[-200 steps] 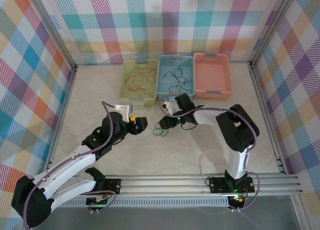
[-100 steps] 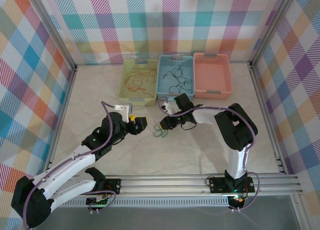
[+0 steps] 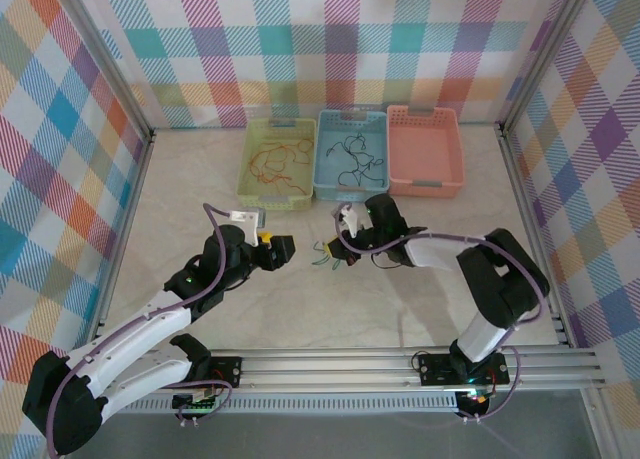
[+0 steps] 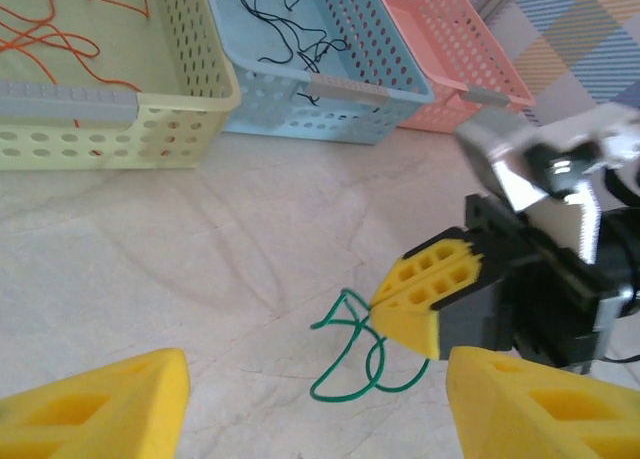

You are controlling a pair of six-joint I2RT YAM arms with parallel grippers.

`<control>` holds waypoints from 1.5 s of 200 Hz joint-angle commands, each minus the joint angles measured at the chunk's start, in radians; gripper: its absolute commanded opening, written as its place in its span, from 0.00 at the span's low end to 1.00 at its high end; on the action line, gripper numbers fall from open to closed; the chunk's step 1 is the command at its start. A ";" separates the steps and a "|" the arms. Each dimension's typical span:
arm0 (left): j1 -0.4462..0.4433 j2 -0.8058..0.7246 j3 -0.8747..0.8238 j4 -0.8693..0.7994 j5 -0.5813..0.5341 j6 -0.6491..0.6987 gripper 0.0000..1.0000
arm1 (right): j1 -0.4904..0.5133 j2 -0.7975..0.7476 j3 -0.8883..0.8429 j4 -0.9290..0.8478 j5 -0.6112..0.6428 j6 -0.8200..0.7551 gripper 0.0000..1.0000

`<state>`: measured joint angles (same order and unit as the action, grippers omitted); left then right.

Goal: Untangle the cables

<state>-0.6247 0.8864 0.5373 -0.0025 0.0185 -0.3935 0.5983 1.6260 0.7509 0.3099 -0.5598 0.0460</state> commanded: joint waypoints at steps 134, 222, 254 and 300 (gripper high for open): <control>0.005 0.252 0.102 0.110 0.306 0.036 0.73 | 0.035 -0.161 -0.193 0.483 -0.088 -0.046 0.00; 0.005 0.372 0.229 0.010 0.278 0.105 0.63 | 0.037 -0.170 -0.196 0.486 -0.114 -0.048 0.00; 0.005 0.384 0.238 0.006 0.274 0.111 0.49 | 0.039 -0.170 -0.194 0.485 -0.112 -0.046 0.00; 0.006 0.382 0.246 -0.016 0.266 0.117 0.23 | 0.038 -0.176 -0.194 0.479 -0.097 -0.046 0.00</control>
<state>-0.6250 1.2613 0.7582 0.0273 0.2951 -0.2924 0.6300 1.4818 0.5617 0.7574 -0.6407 0.0139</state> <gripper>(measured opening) 0.280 0.067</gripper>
